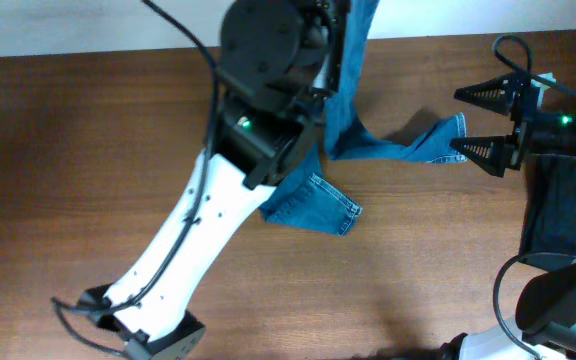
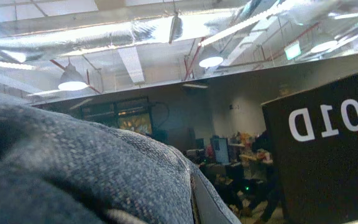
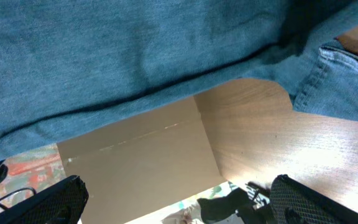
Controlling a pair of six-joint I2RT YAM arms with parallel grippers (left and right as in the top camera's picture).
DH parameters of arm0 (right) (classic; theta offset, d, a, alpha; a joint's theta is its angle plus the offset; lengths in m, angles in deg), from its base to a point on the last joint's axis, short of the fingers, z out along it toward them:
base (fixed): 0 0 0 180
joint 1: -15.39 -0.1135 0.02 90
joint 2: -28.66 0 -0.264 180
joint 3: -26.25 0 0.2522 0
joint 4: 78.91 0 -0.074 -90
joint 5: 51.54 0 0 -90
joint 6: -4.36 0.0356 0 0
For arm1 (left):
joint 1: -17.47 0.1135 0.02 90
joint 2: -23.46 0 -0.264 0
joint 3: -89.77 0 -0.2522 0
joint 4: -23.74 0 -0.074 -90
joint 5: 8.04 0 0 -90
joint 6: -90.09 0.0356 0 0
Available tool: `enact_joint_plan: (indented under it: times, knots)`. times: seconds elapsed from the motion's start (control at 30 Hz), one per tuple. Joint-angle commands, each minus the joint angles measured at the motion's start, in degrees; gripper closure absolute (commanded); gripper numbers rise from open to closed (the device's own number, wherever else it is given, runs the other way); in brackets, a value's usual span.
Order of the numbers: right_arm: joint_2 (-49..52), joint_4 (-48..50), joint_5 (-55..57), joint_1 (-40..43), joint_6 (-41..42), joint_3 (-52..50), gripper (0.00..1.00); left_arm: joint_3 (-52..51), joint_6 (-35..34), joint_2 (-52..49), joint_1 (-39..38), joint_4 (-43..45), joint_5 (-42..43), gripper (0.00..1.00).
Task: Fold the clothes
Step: 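Swing the held waist to the left and lay the jeans flat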
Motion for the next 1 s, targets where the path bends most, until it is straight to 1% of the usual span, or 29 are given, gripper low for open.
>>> enact_joint_plan:
  times: [0.0,0.07,0.13,0.23,0.3,0.37,0.4,0.47,0.5,0.6,0.7,0.77,0.97]
  knots:
    - [-1.9,0.1,0.3,2.8,-1.0,-0.6,0.01,2.2,0.2,-2.3,-1.5,5.7,1.4,0.99]
    - [-1.9,0.1,1.9,5.0,-1.0,-0.6,0.01,2.2,0.2,-4.2,-2.9,10.4,1.8,0.99]
    - [-1.9,-0.1,3.0,7.3,-1.1,-0.6,0.01,2.3,0.2,-5.0,-4.7,13.3,3.2,0.99]
    - [-1.9,-0.3,4.3,9.8,-1.2,-0.6,0.01,2.7,0.3,-5.0,-8.2,14.0,3.9,0.99]
    - [-1.9,-0.6,6.5,10.6,-1.3,-0.6,0.01,3.3,1.4,-5.0,-10.1,14.0,2.0,0.99]
    - [-1.9,-0.6,8.0,10.4,-1.2,-0.6,0.01,4.1,1.4,-5.0,-10.5,14.0,-3.7,0.99]
    - [-1.9,-0.5,8.6,10.4,-1.2,-0.6,0.01,4.5,2.9,-5.0,-9.9,13.5,-9.3,0.99]
    - [-1.9,-0.5,8.8,10.4,-1.2,-0.6,0.01,4.7,3.5,-5.0,-8.0,11.3,-17.4,0.99]
    - [-1.9,-0.5,9.0,10.4,-1.2,-0.6,0.01,4.7,3.5,-5.0,-6.5,8.5,-21.4,0.99]
    - [-1.9,-0.5,9.2,10.4,-1.2,-0.6,0.01,4.7,3.4,-5.0,-1.8,-0.2,-27.6,0.99]
    - [-1.9,-0.5,9.2,10.4,-1.2,-0.6,0.01,4.7,-0.1,-5.0,3.7,-9.2,-31.7,0.99]
    - [-1.9,-0.5,9.2,10.4,-1.2,-0.6,0.01,4.7,-6.8,-5.0,8.7,-17.2,-34.4,0.99]
    - [-1.9,-0.5,9.4,10.4,-1.2,-0.6,0.01,4.7,-27.6,-5.0,24.0,-41.1,-34.9,0.99]
